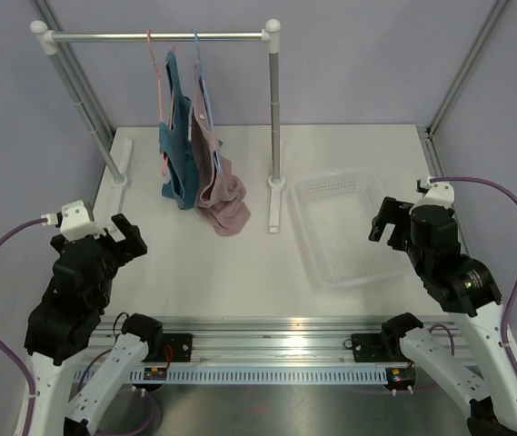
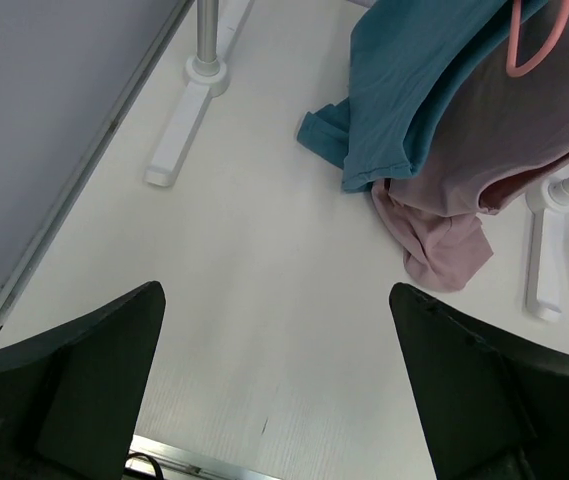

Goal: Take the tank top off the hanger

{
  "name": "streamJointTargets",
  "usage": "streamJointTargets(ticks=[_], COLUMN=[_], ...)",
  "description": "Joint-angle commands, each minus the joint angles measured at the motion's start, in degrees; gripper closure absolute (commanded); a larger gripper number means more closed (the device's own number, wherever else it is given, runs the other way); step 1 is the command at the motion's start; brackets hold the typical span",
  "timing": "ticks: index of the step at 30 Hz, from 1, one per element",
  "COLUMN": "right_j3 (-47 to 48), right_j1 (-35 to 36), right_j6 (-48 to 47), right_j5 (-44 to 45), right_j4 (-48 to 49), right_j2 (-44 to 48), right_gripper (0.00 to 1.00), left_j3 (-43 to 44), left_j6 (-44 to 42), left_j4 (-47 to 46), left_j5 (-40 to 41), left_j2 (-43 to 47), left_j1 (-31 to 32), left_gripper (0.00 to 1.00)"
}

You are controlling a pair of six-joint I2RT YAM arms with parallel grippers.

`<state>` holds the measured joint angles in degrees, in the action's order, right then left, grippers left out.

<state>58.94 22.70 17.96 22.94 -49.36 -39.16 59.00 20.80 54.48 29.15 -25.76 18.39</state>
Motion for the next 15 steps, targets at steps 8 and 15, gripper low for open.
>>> streamJointTargets(ticks=[8, 15], right_j3=[-0.2, -2.5], right_j1=[0.5, 0.5], right_j6=[1.3, 4.7], right_j5=[-6.4, -16.7], right_j4=[5.9, 11.0], right_j2=[3.5, 6.6], right_gripper=[0.01, 0.0], left_j3=[14.3, 25.4], left_j6=[-2.6, -4.1], left_j4=[-4.0, -7.8], left_j5=[-5.7, -9.7], left_j2=[-9.6, -24.4], left_j1=[0.2, 0.2], left_gripper=[0.01, 0.01])
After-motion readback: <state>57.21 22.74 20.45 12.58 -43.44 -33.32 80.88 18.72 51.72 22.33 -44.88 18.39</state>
